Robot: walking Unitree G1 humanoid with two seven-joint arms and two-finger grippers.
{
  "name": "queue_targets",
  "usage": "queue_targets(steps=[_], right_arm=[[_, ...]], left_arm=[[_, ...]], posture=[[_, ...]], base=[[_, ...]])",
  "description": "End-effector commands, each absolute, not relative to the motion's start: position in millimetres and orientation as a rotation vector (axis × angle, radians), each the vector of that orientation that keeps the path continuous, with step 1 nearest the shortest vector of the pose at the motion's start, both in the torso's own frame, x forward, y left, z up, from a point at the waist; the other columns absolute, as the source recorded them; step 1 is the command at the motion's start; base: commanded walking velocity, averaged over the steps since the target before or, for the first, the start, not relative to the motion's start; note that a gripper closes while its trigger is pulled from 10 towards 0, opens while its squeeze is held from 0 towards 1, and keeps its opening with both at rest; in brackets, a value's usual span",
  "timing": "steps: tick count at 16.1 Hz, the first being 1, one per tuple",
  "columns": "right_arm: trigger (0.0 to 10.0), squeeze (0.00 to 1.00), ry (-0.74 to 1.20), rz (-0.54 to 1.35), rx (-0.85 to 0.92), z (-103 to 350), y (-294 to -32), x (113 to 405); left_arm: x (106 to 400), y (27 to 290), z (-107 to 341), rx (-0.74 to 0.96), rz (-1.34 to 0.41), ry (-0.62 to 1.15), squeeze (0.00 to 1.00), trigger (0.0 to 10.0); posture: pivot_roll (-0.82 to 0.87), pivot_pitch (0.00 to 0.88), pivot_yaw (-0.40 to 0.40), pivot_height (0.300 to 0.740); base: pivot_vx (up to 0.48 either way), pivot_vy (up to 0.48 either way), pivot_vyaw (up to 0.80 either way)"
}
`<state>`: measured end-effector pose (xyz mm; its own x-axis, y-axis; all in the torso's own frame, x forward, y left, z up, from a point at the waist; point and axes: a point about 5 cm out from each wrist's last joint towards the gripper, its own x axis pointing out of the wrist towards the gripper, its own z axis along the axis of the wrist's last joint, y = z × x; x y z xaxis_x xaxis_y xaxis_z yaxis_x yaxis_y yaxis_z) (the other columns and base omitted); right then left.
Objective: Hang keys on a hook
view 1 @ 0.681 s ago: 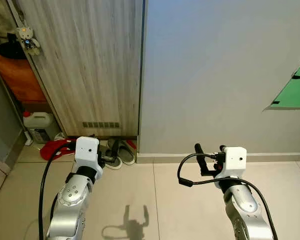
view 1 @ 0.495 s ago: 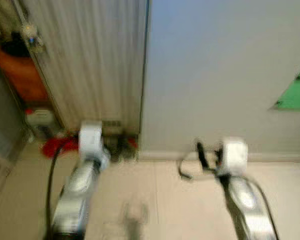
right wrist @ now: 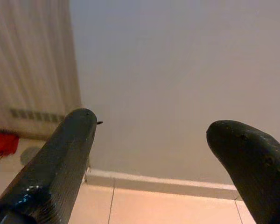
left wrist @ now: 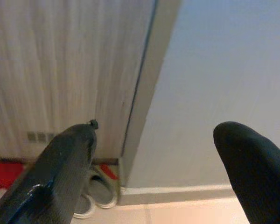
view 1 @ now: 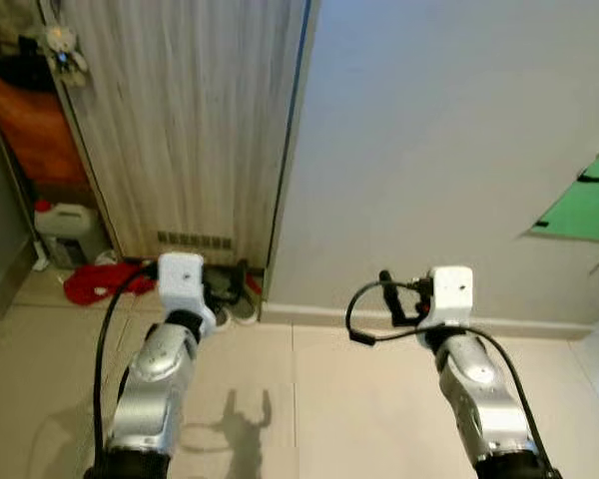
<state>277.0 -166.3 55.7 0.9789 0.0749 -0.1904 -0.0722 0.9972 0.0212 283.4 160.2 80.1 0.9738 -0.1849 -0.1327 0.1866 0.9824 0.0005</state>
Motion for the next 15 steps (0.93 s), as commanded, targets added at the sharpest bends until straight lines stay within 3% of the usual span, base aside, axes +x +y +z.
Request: queue_targets(steps=[1,4,5,9,13,15], right_arm=[[10.0,0.0,0.192,0.002,0.028,51,-176,272],[10.0,0.0,0.17,-0.021,0.022,50,-174,271],[10.0,0.0,0.168,-0.023,0.01,50,-172,271],[10.0,0.0,0.164,-0.003,-0.007,53,-174,272],[10.0,0.0,0.16,0.012,-0.037,57,-178,278],[10.0,0.0,0.169,0.022,-0.025,56,-177,278]], left_arm=[[293,153,91,0.072,-0.251,0.104,0.0,10.0],[301,156,97,0.073,-0.279,0.103,0.0,10.0],[305,156,98,-0.015,-0.254,0.097,0.0,10.0],[302,152,89,-0.108,-0.219,0.109,0.0,10.0],[300,148,79,-0.241,-0.152,0.139,0.0,10.0],[299,146,78,-0.222,-0.166,0.142,0.0,10.0]], posture=[[0.04,0.0,-0.028,0.74],[0.01,0.0,0.032,0.74],[0.01,0.0,0.028,0.74],[0.0,0.0,-0.007,0.74],[0.0,0.0,-0.035,0.74],[0.0,0.0,-0.042,0.74]], base=[[0.0,0.0,0.0],[0.0,0.0,0.0],[0.0,0.0,0.0],[0.0,0.0,0.0],[0.08,-0.385,0.0],[0.0,-0.398,0.0]])
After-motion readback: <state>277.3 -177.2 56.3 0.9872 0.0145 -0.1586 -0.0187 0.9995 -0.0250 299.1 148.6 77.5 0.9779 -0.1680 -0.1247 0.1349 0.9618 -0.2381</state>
